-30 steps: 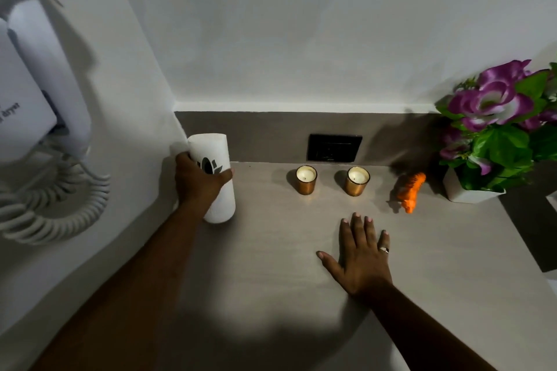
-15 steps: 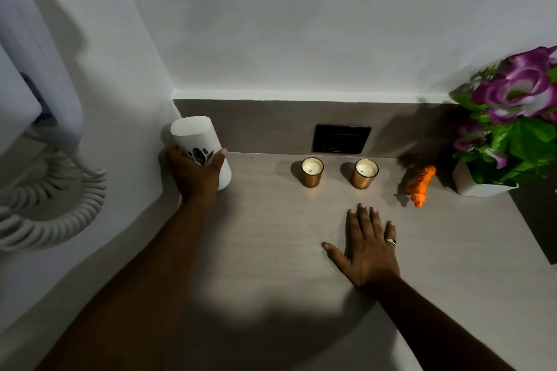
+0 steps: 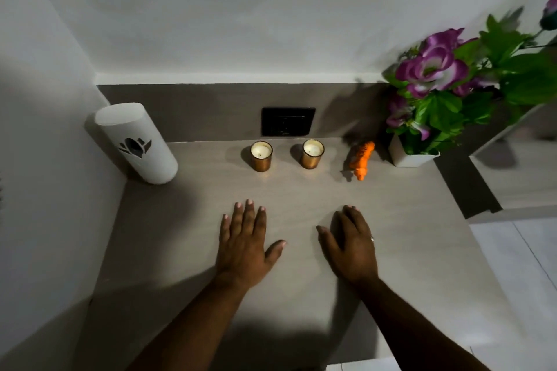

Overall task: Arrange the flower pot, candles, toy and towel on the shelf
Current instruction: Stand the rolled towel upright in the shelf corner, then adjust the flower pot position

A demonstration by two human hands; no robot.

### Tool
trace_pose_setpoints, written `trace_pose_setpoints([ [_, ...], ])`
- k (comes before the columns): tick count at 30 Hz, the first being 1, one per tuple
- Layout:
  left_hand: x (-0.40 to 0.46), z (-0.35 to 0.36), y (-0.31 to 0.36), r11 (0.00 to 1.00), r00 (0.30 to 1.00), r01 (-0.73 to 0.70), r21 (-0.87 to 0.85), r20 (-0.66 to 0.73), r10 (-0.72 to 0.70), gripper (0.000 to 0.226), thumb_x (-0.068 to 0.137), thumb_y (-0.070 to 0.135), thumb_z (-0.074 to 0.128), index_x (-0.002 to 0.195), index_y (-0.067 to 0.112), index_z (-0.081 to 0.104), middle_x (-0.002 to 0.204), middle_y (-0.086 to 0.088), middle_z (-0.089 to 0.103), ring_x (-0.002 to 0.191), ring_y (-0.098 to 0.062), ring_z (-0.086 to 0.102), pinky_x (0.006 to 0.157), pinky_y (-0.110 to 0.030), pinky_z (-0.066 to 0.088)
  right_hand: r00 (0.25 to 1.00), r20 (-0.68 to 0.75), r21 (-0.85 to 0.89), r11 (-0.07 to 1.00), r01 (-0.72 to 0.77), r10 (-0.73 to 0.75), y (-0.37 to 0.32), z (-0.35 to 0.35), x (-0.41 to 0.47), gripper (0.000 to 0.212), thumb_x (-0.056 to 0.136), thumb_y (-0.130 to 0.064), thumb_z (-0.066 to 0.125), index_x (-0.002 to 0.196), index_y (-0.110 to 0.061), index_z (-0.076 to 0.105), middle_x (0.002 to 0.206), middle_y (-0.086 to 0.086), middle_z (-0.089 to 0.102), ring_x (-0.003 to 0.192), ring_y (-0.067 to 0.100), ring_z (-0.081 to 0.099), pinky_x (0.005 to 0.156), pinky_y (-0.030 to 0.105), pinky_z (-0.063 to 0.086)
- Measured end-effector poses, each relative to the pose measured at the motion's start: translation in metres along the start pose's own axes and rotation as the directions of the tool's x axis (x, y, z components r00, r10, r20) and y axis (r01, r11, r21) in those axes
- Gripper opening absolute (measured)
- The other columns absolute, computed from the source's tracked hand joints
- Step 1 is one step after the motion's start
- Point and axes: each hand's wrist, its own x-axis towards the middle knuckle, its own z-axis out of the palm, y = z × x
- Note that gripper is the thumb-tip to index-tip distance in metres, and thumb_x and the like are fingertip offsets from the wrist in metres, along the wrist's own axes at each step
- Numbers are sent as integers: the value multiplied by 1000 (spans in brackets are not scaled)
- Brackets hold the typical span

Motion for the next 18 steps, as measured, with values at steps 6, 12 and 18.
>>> trace_pose_setpoints([
  [6, 2, -2, -3, 1000, 1000, 17, 12, 13, -17, 89, 84, 77, 16, 152, 19, 13, 161, -9, 7, 148, -29, -3, 116, -49, -2, 935, -125, 191, 933, -305, 331, 47, -42, 43, 81, 85, -55, 62, 143, -5, 39, 151, 15, 37, 139, 31, 35, 115, 45, 33],
  [12, 7, 2, -5, 999, 999, 36, 31, -32, -35, 89, 84, 76, 19, 152, 18, 14, 161, -8, 10, 148, -28, 1, 119, -50, 4, 832, -197, 446, 803, -396, 519, 82, -86, 129, 107, 73, -52, 78, 151, -6, 22, 155, 18, 29, 142, 34, 33, 118, 43, 27],
  [18, 13, 2, 4, 996, 995, 93, 15, -35, -92, 86, 82, 70, 30, 149, 15, 28, 158, -13, 23, 146, -34, 16, 116, -54, 13, 839, -277, 618, 756, -218, 468, 104, -83, 184, 104, 65, -25, 88, 148, -6, 28, 144, 12, 46, 132, 20, 44, 106, 17, 33],
])
